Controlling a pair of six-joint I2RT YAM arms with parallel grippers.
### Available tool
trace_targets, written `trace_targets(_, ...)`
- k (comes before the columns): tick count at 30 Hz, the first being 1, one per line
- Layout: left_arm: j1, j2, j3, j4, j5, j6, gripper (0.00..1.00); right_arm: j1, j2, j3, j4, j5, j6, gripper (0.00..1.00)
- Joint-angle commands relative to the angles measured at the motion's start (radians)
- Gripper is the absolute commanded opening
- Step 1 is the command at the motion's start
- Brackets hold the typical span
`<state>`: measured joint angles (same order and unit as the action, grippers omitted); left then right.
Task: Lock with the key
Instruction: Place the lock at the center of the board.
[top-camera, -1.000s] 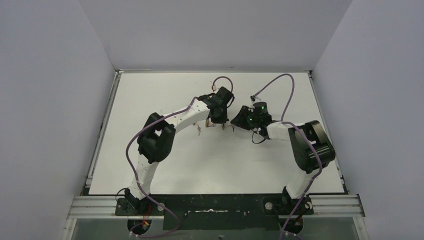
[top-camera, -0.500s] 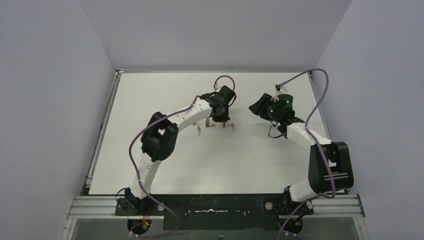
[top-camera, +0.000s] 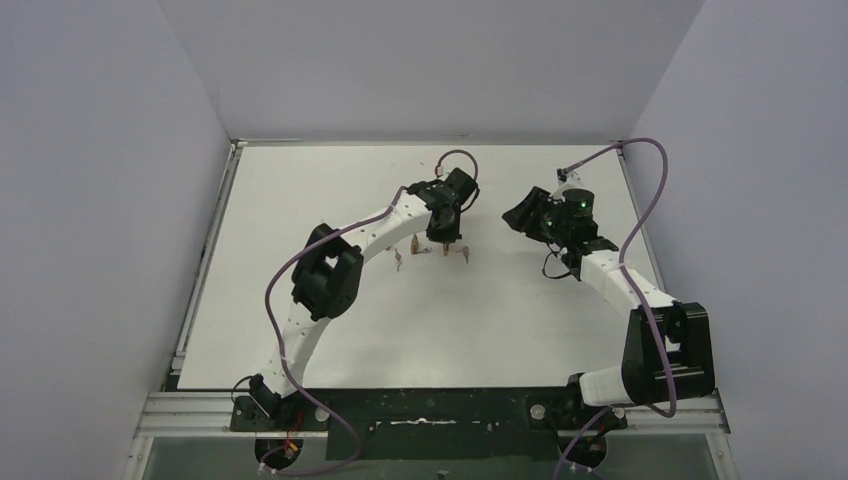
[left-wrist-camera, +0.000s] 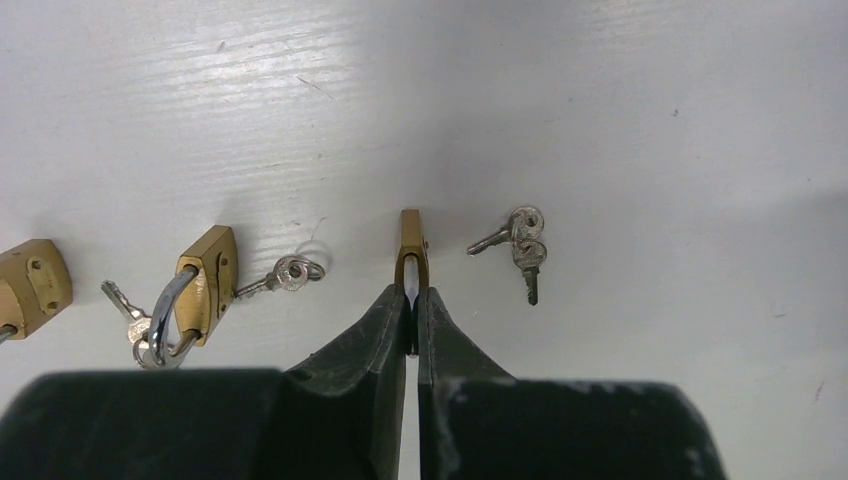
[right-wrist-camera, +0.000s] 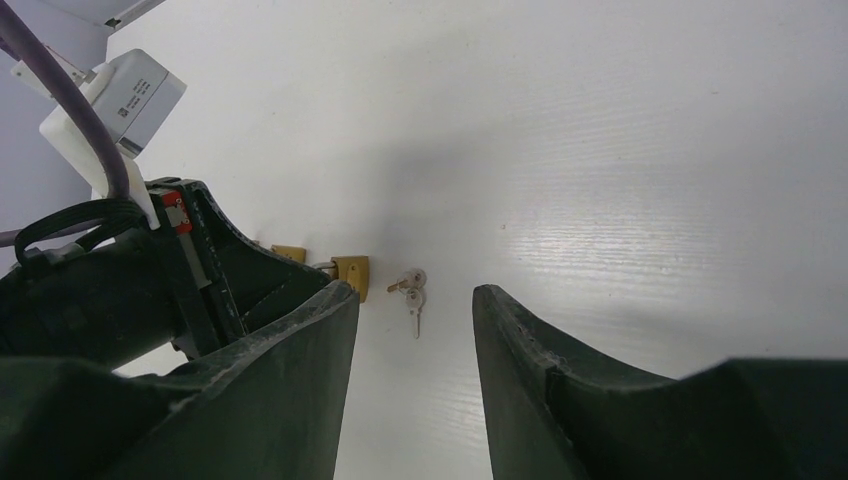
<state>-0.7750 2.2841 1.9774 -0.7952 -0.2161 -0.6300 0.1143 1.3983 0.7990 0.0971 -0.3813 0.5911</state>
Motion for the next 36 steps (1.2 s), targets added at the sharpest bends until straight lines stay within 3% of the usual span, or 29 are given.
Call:
trace_targets(1, -0.013, -0.008, 0.049, -0.028, -0.038, 0.020, 0.00, -0.012, -0.056, -0.016, 0.023, -0.009, -0.019, 0.47)
trace_targets(23, -0.023, 0.012, 0.070, -0.037, -0.028, 0.023, 0.00, -0.028, -0.086, -0.047, 0.029, -0.035, -0.019, 0.47)
trace_targets(36, -0.023, 0.009, 0.079, -0.054, -0.032, 0.039, 0.20, -0.033, -0.094, -0.052, 0.029, -0.042, -0.014, 0.47)
